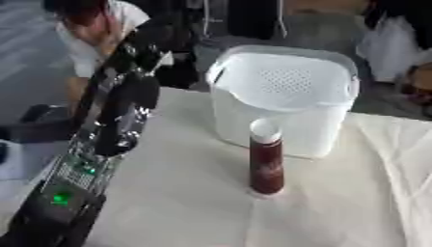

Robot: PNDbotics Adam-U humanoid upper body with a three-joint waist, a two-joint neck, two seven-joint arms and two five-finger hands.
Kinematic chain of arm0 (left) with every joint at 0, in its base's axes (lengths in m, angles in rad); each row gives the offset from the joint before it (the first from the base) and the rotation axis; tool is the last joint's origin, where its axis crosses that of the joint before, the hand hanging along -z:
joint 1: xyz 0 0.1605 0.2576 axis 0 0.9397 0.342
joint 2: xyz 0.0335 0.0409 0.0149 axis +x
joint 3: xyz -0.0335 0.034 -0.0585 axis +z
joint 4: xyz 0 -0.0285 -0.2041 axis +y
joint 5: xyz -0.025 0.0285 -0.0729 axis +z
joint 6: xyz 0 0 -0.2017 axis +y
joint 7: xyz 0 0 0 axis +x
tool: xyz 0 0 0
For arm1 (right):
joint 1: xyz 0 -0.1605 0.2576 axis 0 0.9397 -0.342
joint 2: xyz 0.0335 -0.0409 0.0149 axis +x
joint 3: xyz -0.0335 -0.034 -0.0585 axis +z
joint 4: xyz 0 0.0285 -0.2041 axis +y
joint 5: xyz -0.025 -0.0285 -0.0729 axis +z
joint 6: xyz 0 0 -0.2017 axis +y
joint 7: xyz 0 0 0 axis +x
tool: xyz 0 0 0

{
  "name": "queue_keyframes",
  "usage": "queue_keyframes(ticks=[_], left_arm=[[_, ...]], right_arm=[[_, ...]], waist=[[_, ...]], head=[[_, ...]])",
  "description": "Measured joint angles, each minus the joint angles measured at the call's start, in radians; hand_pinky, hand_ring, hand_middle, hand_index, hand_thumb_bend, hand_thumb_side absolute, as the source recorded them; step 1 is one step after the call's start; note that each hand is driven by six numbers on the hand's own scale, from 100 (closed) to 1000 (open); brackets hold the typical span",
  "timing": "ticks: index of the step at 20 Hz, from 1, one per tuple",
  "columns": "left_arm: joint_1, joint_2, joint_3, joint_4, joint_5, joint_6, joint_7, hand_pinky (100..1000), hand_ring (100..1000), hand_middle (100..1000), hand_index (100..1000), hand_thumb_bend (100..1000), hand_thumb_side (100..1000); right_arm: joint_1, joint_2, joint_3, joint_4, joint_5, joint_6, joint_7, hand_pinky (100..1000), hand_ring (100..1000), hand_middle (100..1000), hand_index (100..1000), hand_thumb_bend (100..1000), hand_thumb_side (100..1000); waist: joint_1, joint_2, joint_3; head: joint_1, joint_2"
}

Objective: Pick up objects on the table and place them in the box.

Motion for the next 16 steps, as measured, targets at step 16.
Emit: queue_keyframes(ticks=[16], left_arm=[[-0.001, 0.007, 0.000, 0.000, 0.000, 0.001, -0.004, 904, 847, 916, 905, 100, 649]], right_arm=[[0.000, 0.000, 0.000, 0.000, -0.005, 0.025, 0.021, 331, 414, 485, 606, 100, 716]], waist=[[-0.001, 0.000, 0.007]], head=[[0.000, 0.000]])
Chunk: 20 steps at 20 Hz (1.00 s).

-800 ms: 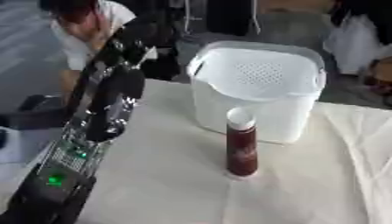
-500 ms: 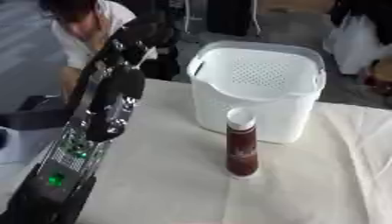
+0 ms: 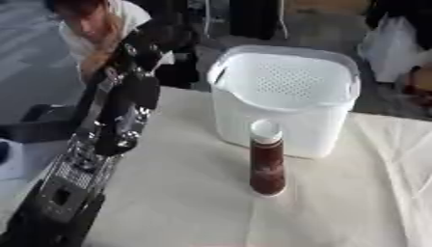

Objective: Pick up objects on the table and place them in the box.

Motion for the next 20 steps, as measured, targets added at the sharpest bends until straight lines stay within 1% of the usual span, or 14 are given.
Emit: queue_keyframes(ticks=[3, 6, 8, 10, 12, 13, 15, 17, 20], left_arm=[[-0.001, 0.000, 0.000, 0.000, 0.000, 0.000, 0.000, 904, 847, 916, 905, 100, 650], [-0.001, 0.000, 0.000, 0.000, 0.000, 0.002, 0.002, 904, 848, 916, 905, 100, 651], [-0.001, 0.000, 0.000, 0.000, 0.000, 0.002, 0.003, 904, 847, 916, 905, 100, 651], [-0.001, 0.000, 0.000, 0.000, 0.001, 0.003, 0.003, 904, 847, 916, 905, 100, 651], [-0.001, 0.000, 0.000, 0.000, 0.002, 0.003, 0.003, 904, 847, 916, 905, 100, 651], [-0.001, 0.000, 0.000, 0.000, 0.003, 0.004, 0.002, 904, 847, 916, 905, 100, 651], [-0.001, 0.000, 0.000, 0.000, 0.005, 0.005, 0.001, 904, 847, 916, 905, 100, 651], [-0.001, 0.000, -0.001, 0.000, 0.006, 0.006, 0.000, 904, 847, 916, 906, 100, 651], [0.000, 0.000, -0.001, 0.000, 0.007, 0.008, -0.004, 904, 848, 916, 905, 100, 650]], right_arm=[[0.002, 0.000, 0.000, 0.000, 0.002, 0.011, 0.014, 344, 448, 506, 634, 100, 749], [0.004, -0.002, 0.000, 0.001, 0.037, 0.049, 0.065, 362, 495, 538, 667, 100, 792], [-0.010, -0.015, 0.001, 0.030, 0.097, 0.074, 0.129, 383, 535, 582, 704, 100, 840], [-0.058, -0.032, 0.012, 0.093, 0.176, 0.075, 0.208, 420, 585, 623, 732, 100, 875], [-0.115, -0.048, 0.031, 0.186, 0.262, 0.047, 0.288, 478, 646, 682, 754, 100, 917], [-0.141, -0.054, 0.041, 0.238, 0.303, 0.024, 0.323, 527, 689, 717, 763, 100, 944], [-0.193, -0.062, 0.060, 0.342, 0.374, -0.032, 0.380, 589, 736, 756, 771, 100, 977], [-0.241, -0.063, 0.075, 0.442, 0.439, -0.092, 0.422, 623, 755, 771, 774, 100, 1000], [-0.300, -0.062, 0.093, 0.582, 0.521, -0.176, 0.457, 681, 787, 806, 798, 100, 1000]], waist=[[-0.001, 0.000, 0.005], [0.001, -0.003, 0.015], [0.001, -0.009, 0.019], [0.001, -0.014, 0.027], [0.001, -0.016, 0.032], [0.000, -0.016, 0.034], [-0.001, -0.017, 0.039], [-0.002, -0.017, 0.040], [-0.002, -0.017, 0.043]], head=[[0.001, 0.000], [0.008, -0.008], [0.010, -0.015], [0.008, -0.017], [0.003, -0.018], [-0.002, -0.018], [-0.011, -0.018], [-0.017, -0.017], [-0.022, -0.017]])
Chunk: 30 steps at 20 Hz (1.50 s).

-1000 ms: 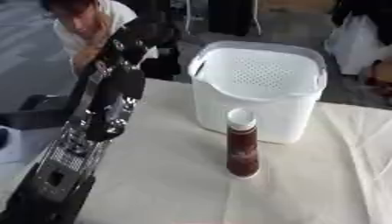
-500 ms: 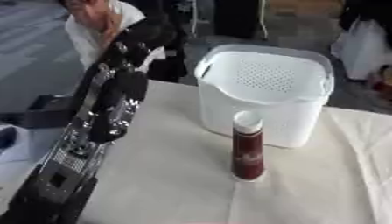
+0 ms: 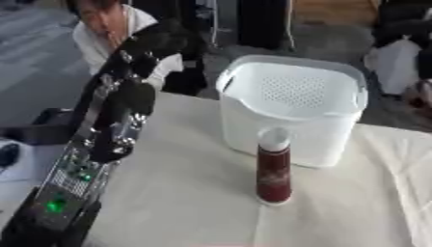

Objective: Pick up objects on the table and place them in the box.

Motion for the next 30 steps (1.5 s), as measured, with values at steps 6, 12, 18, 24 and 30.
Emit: queue_keyframes(ticks=[6, 12, 18, 24, 30], left_arm=[[0.000, 0.000, -0.005, 0.000, 0.002, 0.000, -0.002, 905, 848, 916, 905, 100, 650], [0.000, 0.000, -0.006, 0.000, 0.003, 0.000, -0.010, 905, 848, 916, 906, 100, 649], [0.000, 0.000, -0.007, 0.000, 0.006, 0.001, -0.013, 906, 848, 916, 906, 100, 650], [-0.003, 0.000, -0.008, 0.000, 0.010, 0.001, -0.013, 906, 848, 916, 906, 100, 650], [-0.003, 0.000, -0.008, 0.000, 0.010, 0.001, -0.013, 906, 848, 916, 906, 100, 650]], right_arm=[[-0.079, 0.029, 0.007, 0.232, 0.161, -0.124, 0.008, 820, 845, 854, 835, 100, 1000], [-0.139, 0.073, 0.035, 0.390, 0.343, -0.202, 0.001, 966, 896, 908, 851, 100, 1000], [-0.166, 0.108, 0.069, 0.451, 0.460, -0.215, -0.034, 996, 907, 925, 860, 108, 1000], [-0.170, 0.121, 0.080, 0.472, 0.485, -0.216, -0.057, 983, 908, 939, 877, 177, 1000], [-0.172, 0.124, 0.102, 0.485, 0.471, -0.216, -0.010, 960, 907, 954, 894, 223, 1000]], waist=[[0.000, 0.000, 0.003], [0.000, 0.000, 0.009], [-0.001, 0.000, 0.013], [-0.002, 0.000, 0.016], [-0.002, 0.000, 0.016]], head=[[-0.012, -0.002], [-0.031, -0.049], [-0.032, -0.062], [-0.015, -0.039], [-0.004, -0.017]])
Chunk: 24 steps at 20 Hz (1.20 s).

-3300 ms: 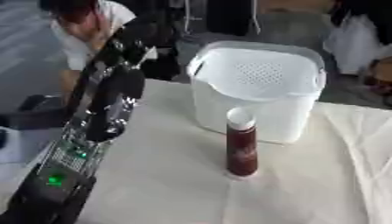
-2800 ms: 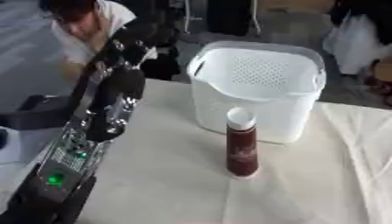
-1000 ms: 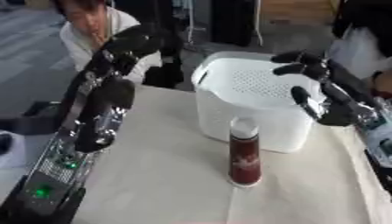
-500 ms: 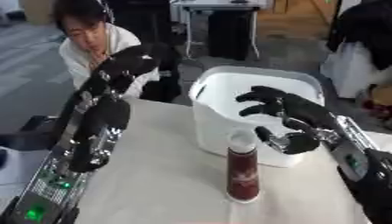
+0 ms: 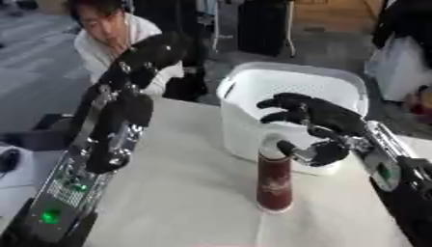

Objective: Pick up objects on the table and place them in the box.

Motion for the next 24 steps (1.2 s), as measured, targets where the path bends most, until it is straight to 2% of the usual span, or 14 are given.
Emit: queue_keyframes(ticks=[7, 15, 24], left_arm=[[0.000, 0.000, -0.001, 0.000, 0.000, 0.002, -0.002, 906, 848, 916, 906, 100, 650], [-0.001, 0.000, -0.003, 0.000, 0.000, 0.002, -0.003, 906, 848, 916, 906, 100, 650], [-0.001, 0.000, -0.003, 0.000, 0.000, 0.001, -0.004, 906, 848, 916, 906, 100, 650]], right_arm=[[0.000, 0.001, 0.021, -0.001, -0.058, 0.012, 0.114, 946, 913, 982, 929, 355, 1000], [0.000, 0.001, 0.020, -0.007, -0.129, 0.084, 0.186, 933, 908, 991, 944, 359, 1000], [0.001, 0.001, 0.015, -0.007, -0.182, 0.130, 0.232, 910, 899, 991, 945, 364, 1000]], waist=[[0.000, 0.000, 0.001], [0.000, 0.000, 0.004], [0.000, 0.001, 0.005]], head=[[0.004, 0.003], [0.009, 0.009], [0.012, 0.009]])
